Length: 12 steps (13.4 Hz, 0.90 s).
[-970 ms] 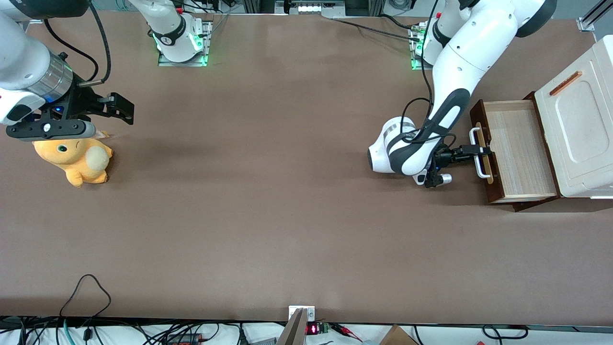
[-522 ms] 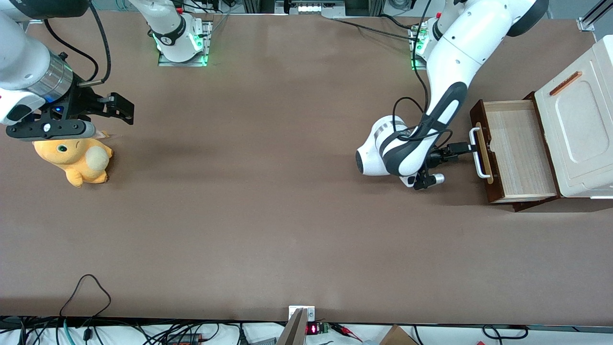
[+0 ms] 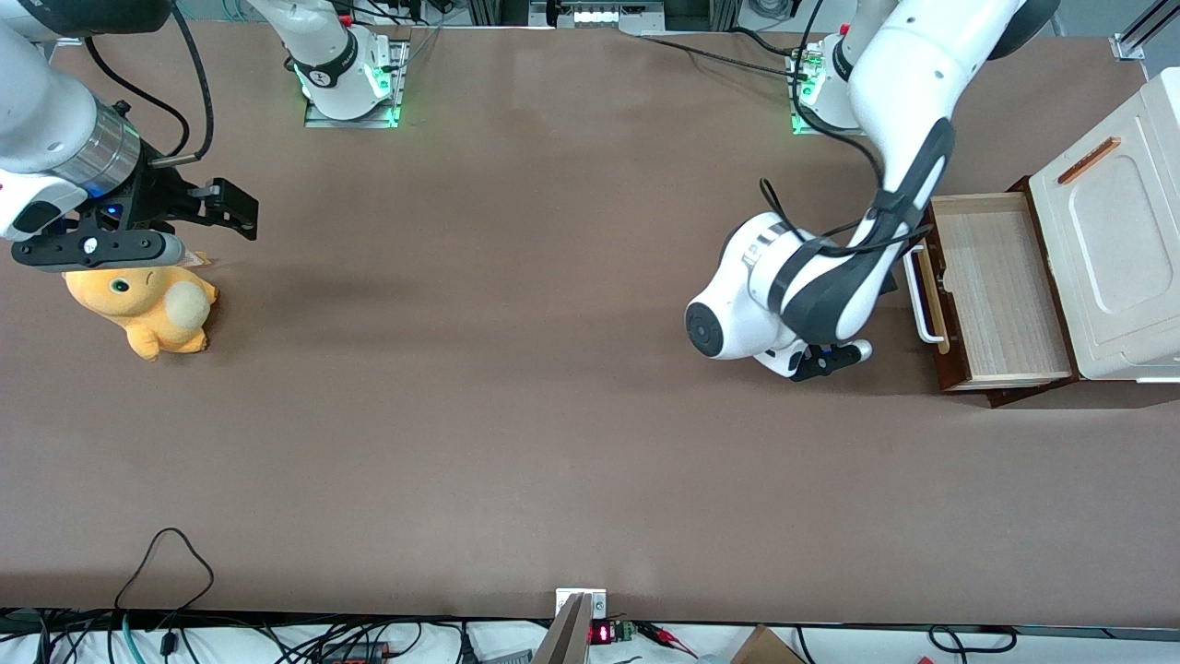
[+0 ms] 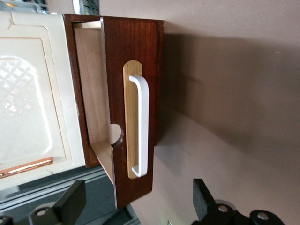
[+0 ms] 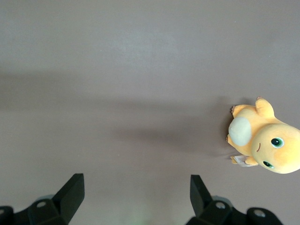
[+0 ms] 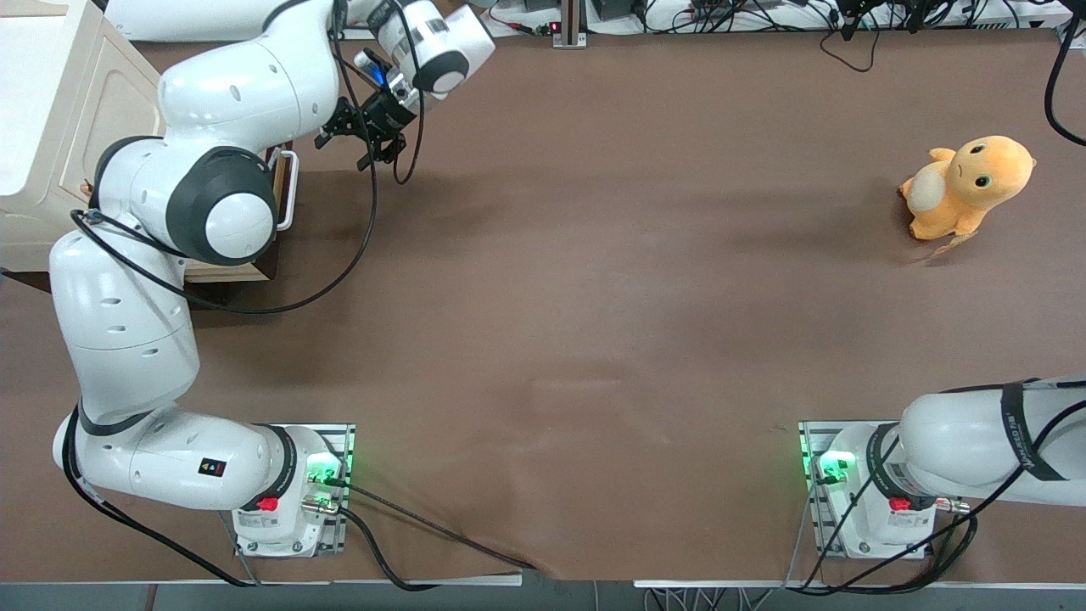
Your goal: Open lower drawer with left arm only
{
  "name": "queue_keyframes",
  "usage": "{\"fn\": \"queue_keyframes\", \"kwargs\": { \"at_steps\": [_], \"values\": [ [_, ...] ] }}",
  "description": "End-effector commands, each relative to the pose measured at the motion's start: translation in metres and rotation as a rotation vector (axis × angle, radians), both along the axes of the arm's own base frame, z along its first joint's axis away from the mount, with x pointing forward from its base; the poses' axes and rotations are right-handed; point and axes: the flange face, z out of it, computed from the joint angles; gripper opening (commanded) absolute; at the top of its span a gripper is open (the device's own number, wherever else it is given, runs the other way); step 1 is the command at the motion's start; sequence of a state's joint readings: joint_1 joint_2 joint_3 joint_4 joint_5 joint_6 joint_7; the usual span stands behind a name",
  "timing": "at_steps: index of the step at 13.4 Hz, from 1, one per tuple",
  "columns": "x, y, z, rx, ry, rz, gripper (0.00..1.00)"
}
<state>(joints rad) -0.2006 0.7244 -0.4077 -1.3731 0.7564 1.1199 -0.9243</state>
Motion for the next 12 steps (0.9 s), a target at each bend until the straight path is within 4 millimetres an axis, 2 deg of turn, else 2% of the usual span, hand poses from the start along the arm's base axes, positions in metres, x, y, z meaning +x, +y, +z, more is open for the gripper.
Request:
{"fn": "queue_keyframes", "kwargs": {
  "at_steps": [1,3,4,10,12],
  "values": [
    [0.008,0.006,0.033,-0.100,0.008,0.042,1.00],
    [0.020,0.019,0.059,-0.194,-0.022,0.085,1.00],
    [0.022,0.024,0.079,-0.260,-0.038,0.091,1.00],
    [0.034,0.070,0.162,-0.583,-0.062,0.059,1.00],
    [0.038,0.094,0.190,-0.675,-0.112,0.068,1.00]
  ]
}}
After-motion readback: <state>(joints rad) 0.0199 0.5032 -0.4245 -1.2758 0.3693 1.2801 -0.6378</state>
